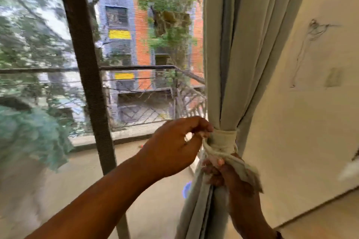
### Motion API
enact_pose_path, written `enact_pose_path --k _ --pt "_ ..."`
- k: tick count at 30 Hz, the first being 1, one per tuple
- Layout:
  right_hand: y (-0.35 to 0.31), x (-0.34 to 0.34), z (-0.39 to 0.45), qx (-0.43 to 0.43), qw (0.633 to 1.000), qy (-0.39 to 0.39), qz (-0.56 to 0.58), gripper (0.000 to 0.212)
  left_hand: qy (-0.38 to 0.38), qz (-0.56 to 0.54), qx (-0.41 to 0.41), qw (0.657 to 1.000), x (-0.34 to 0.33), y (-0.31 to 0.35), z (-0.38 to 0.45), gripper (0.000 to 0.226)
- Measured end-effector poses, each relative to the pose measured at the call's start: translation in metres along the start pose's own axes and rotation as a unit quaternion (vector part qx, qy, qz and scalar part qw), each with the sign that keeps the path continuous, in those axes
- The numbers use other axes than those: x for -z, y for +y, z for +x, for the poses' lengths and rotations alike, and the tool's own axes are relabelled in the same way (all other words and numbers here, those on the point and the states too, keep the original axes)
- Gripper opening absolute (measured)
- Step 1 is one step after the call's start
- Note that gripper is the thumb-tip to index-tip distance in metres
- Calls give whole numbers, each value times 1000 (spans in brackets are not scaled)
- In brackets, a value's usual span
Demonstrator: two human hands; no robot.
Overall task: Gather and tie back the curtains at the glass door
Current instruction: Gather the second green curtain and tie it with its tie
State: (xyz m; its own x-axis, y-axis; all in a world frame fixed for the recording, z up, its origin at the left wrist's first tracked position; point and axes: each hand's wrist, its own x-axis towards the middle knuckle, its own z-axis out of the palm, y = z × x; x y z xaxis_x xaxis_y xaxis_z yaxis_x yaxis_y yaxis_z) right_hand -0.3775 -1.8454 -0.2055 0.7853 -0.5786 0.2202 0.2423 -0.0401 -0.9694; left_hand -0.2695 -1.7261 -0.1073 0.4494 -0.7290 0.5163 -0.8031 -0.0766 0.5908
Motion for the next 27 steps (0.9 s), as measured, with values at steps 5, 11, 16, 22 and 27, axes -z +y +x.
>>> enact_pose_path --k 5,11,16,22,27 --pt "-6 6 -23 1 991 132 -28 75 -104 249 -213 939 -19 4 22 29" --pt "-30 23 -41 60 972 222 38 23 -83 365 -237 896 -36 26 22 56" --pt "-52 32 -39 110 966 229 48 15 -105 421 -206 877 -46 41 27 61" --pt "-72 36 -29 146 961 221 82 11 -93 495 -167 848 -44 62 30 51" --pt "-69 50 -24 67 960 198 186 13 -162 469 -138 857 -43 75 32 49"
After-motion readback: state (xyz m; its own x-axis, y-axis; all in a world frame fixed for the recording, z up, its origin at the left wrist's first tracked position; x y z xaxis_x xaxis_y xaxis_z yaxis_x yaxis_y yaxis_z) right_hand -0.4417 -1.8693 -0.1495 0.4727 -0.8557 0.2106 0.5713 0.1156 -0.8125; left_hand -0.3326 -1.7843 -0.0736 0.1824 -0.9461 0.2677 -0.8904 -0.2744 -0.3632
